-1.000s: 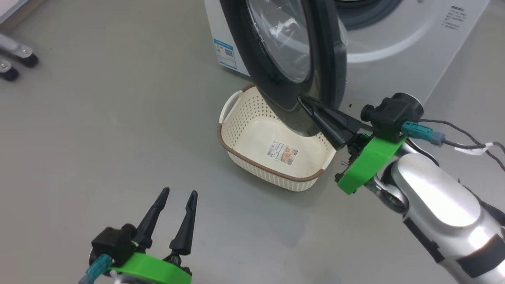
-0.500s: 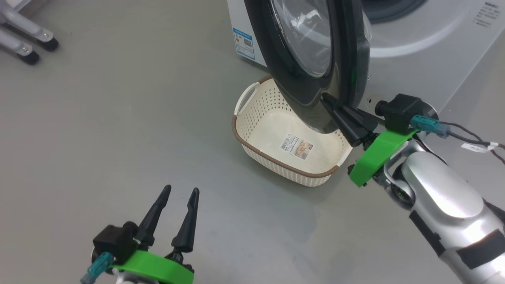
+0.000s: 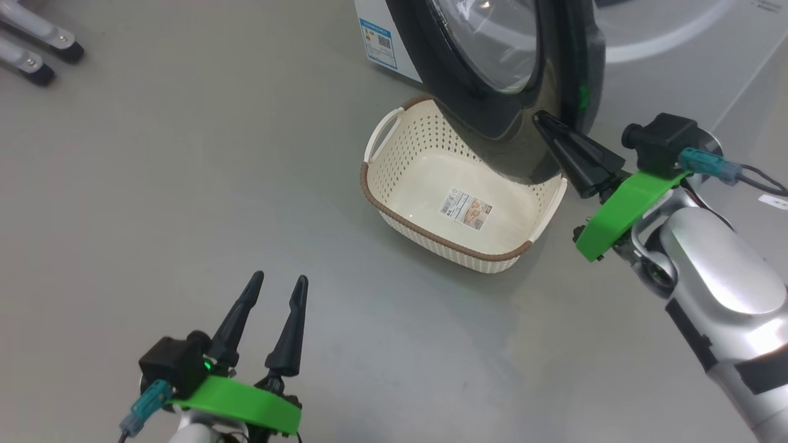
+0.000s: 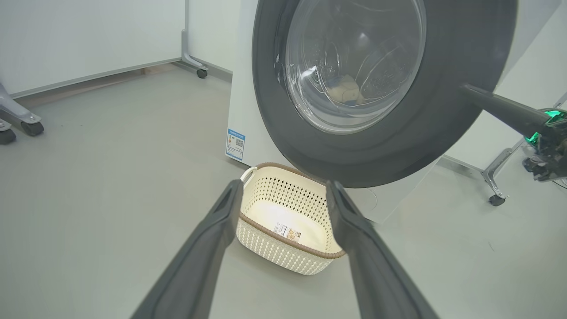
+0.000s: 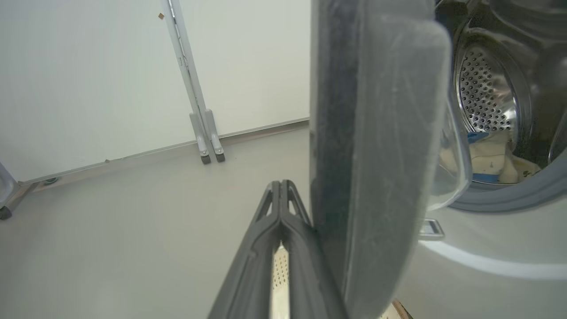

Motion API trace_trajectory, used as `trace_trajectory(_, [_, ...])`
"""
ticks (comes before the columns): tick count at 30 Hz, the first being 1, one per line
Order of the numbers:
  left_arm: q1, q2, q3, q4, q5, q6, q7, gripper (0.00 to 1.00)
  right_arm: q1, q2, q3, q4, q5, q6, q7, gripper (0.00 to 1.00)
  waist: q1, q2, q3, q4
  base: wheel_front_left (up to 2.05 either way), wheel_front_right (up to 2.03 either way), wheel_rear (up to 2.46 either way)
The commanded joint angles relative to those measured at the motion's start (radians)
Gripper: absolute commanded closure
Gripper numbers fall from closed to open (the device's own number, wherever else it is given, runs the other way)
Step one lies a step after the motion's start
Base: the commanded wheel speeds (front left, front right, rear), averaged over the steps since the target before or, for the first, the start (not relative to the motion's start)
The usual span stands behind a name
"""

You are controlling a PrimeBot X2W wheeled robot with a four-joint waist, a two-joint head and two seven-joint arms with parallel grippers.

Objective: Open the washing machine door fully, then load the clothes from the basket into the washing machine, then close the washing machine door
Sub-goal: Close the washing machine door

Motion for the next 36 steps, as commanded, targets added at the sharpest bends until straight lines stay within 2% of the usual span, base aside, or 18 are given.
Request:
trace_trajectory(1, [-0.041, 0.008, 0.048, -0.032, -0.003, -0.003, -0.011, 0.00, -0.049, -0.017, -0.015, -0.015, -0.005, -0.003, -0.009, 1.00, 0.0000, 0.0000, 0.011, 0.000, 0.00, 0.00, 0.00])
trace_trajectory(15, [-0.090, -0.026, 0.032, -0.036, -0.007, -0.003, -0.011, 0.00, -0.162, -0.137, -0.074, 0.006, -0.013, -0.003, -0.009, 1.00, 0.0000, 0.0000, 0.127, 0.019, 0.00, 0.00, 0.00])
trace_trajectory(21, [-0.116, -0.048, 0.021, -0.039, -0.037, -0.003, -0.011, 0.00, -0.251, -0.233, -0.052, 0.028, -0.023, -0.003, -0.009, 1.00, 0.0000, 0.0000, 0.193, 0.030, 0.00, 0.00, 0.00])
trace_trajectory(36, [-0.128, -0.080, -0.002, -0.049, -0.080, -0.003, -0.011, 0.00, -0.477, -0.385, 0.021, 0.065, -0.030, -0.003, 0.026, 1.00, 0.0000, 0.0000, 0.294, 0.056, 0.00, 0.00, 0.00])
